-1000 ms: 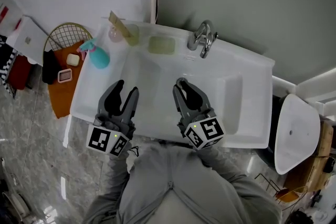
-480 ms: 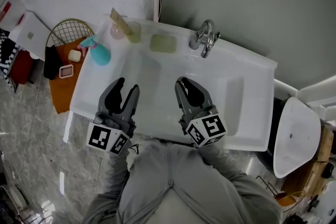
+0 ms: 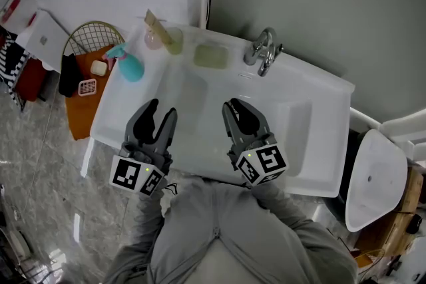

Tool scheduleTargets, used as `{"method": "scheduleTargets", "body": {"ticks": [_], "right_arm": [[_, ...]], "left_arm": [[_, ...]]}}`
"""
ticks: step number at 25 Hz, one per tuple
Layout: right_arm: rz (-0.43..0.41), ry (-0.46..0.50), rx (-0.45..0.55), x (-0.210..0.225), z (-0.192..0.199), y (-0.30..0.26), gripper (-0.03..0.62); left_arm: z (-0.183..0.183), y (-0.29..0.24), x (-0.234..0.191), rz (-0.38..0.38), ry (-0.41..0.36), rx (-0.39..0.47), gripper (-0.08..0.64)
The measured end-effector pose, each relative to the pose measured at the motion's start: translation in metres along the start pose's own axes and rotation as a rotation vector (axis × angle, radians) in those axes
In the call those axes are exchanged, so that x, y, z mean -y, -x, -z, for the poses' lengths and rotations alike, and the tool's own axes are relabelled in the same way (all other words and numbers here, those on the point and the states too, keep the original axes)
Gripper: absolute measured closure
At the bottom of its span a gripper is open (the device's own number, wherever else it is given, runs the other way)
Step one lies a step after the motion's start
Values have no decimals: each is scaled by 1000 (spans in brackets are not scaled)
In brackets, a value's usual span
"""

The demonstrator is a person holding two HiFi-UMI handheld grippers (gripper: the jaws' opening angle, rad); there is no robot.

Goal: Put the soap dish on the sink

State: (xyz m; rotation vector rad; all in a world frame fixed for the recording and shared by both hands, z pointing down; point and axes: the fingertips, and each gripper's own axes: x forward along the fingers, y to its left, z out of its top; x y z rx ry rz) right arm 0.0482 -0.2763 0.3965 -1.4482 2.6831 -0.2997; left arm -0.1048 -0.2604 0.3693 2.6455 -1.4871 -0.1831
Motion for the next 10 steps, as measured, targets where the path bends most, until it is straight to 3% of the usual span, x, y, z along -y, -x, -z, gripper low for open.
{"method": "scheduleTargets", "body": {"ticks": [10], "right_arm": [[-16, 2, -12, 4, 2, -3, 518]], "left_arm": [[0, -3, 2, -8, -3, 1, 359]]}}
